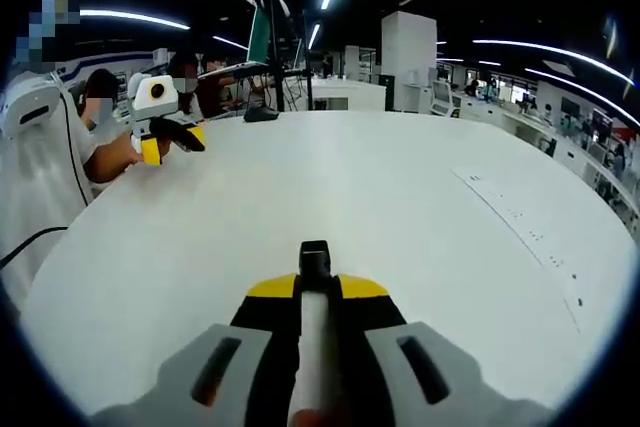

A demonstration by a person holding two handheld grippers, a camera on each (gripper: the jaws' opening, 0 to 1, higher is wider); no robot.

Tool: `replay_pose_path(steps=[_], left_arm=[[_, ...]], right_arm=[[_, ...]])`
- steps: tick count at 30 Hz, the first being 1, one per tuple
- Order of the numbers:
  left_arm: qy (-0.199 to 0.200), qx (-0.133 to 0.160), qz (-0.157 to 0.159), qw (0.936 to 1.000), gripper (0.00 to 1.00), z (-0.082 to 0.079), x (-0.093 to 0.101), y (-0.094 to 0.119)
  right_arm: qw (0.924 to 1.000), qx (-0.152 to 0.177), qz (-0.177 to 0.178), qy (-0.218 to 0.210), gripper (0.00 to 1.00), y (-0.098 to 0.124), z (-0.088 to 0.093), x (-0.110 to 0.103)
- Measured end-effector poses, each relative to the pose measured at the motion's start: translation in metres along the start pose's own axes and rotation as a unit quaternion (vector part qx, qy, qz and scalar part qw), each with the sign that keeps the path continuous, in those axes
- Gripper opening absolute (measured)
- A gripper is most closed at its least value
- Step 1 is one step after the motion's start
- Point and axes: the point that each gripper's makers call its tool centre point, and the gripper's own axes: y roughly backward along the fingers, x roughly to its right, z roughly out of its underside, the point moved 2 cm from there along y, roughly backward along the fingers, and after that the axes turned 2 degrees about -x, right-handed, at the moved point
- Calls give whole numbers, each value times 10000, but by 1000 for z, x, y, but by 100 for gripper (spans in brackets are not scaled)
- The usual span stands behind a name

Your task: Snap the two parts of the plastic buckle together until the buckle closes and remains connected.

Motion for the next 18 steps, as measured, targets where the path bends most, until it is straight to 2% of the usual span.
replay_pose_path(steps=[8,18], left_arm=[[27,-31,43,10000,36,1,1,-2],[26,-60,101,9999,35,4,4,-3]], right_arm=[[10000,48,44,43,12,-2,-2,-7],[10000,65,38,27,12,-4,-2,-4]])
